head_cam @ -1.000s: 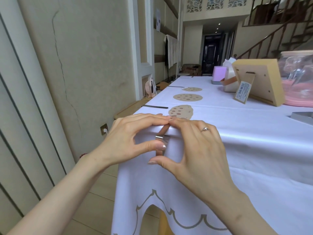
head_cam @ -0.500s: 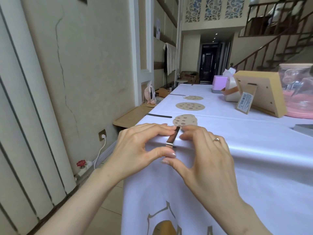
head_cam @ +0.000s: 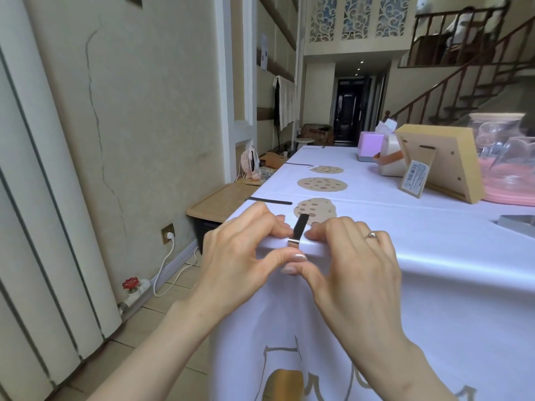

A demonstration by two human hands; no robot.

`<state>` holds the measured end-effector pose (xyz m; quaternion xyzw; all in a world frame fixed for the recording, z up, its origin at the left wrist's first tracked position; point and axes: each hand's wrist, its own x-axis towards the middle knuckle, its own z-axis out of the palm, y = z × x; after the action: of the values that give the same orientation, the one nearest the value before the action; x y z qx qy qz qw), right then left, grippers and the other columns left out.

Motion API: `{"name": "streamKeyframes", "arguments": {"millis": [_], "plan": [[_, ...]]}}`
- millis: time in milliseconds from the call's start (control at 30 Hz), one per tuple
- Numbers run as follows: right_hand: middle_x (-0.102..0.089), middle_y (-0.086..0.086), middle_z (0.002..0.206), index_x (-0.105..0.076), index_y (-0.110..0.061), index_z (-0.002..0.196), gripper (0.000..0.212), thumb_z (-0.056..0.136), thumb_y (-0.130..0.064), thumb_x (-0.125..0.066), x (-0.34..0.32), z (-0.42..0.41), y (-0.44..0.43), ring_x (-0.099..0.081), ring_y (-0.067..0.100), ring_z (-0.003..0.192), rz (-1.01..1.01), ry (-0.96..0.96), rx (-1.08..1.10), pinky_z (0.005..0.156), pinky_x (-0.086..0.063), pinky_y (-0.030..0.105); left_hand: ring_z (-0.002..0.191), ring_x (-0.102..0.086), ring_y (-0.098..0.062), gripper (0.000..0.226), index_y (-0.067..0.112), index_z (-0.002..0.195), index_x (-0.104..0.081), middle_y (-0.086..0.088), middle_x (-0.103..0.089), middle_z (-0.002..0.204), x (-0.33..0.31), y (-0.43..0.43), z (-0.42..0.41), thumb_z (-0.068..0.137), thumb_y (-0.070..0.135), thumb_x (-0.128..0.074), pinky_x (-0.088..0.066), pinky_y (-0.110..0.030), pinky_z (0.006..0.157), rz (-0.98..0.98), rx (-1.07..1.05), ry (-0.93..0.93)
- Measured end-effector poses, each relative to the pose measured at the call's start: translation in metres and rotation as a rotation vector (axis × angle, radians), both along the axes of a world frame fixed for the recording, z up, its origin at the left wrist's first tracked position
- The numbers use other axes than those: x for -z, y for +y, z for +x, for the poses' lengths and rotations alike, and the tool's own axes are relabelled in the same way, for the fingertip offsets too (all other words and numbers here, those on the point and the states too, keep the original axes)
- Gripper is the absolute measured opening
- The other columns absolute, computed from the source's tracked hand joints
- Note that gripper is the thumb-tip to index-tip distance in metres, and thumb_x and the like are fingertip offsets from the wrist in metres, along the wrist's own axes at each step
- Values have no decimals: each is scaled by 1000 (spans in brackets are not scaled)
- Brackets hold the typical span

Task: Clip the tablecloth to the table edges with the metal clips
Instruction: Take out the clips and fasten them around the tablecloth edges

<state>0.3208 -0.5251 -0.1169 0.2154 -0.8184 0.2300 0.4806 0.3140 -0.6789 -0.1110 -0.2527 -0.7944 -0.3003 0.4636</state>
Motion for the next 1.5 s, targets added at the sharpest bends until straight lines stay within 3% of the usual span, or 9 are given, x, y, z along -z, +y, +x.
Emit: {"name": "streamKeyframes", "arguments": {"millis": [367,633,767,867,1000,1100,1200,1367,1500], "plan": [[-59,-5,78,-55,-17,83,30,65,-36,-70,-3,-1,-2,-53,23,69,-7,11,15,66,-25,30,90,-66,0,26,27,79,-52,11,-59,86,3,7,-2,71,48,-66,-51,-37,59,70,-75,-2],[-64,-4,87,-59,-17,93,34,67,-38,-69,-8,1,1,-59,25,78,25,-33,-6,69,-28,31,98,-64,1,14,27,85,-59,13,-59,89,-2,-2,0,81,41,-61,-53,-42,71,21,27,-73],[-63,-3,84,-61,-19,89,30,67,-38,-68,-8,1,2,-58,25,77,64,-26,15,69,-28,33,90,-62,0,17,32,97,-60,17,-58,94,-6,-2,4,82,40,-60,-51,-39,70,-32,3,-77],[-62,-4,82,-61,-18,85,31,62,-32,-77,-9,-2,1,-57,24,74,51,5,26,67,-27,32,90,-64,-11,12,31,93,-65,12,-63,92,-7,-1,5,84,35,-60,-50,-41,68,-31,16,-97],[-62,-2,84,-62,-17,88,35,61,-32,-79,-11,-3,4,-57,24,75,110,-35,13,67,-28,31,93,-64,-7,22,26,89,-69,16,-67,94,-14,2,10,86,37,-50,-51,-36,72,-92,-63,-121],[-63,-5,99,-62,-19,101,33,71,-25,-70,-22,3,21,-59,20,89,113,-202,-176,72,-33,23,91,-63,-12,30,25,87,-67,13,-68,89,-16,18,12,86,43,-43,-44,-27,87,-236,-227,-82],[-62,-12,105,-63,-19,106,36,74,-4,-56,-33,9,54,-56,7,98,1,-294,-362,84,-41,14,90,-65,-17,31,19,89,-69,6,-70,88,-15,45,9,87,37,-45,-27,-32,107,-372,-226,-10],[-66,-5,102,-67,-16,98,28,76,-7,-51,-30,11,119,-56,7,91,-123,-200,-135,82,-45,20,86,-67,-20,40,23,97,-69,5,-71,96,-24,110,7,87,46,-37,-51,-35,62,-451,-89,-131],[-67,0,99,-70,-15,94,22,78,-9,-57,-34,9,172,-55,19,94,-166,-123,147,84,-47,35,103,-60,-24,63,24,110,-65,2,-66,114,-38,157,2,82,61,-23,-50,-37,78,-536,-9,-268]]}}
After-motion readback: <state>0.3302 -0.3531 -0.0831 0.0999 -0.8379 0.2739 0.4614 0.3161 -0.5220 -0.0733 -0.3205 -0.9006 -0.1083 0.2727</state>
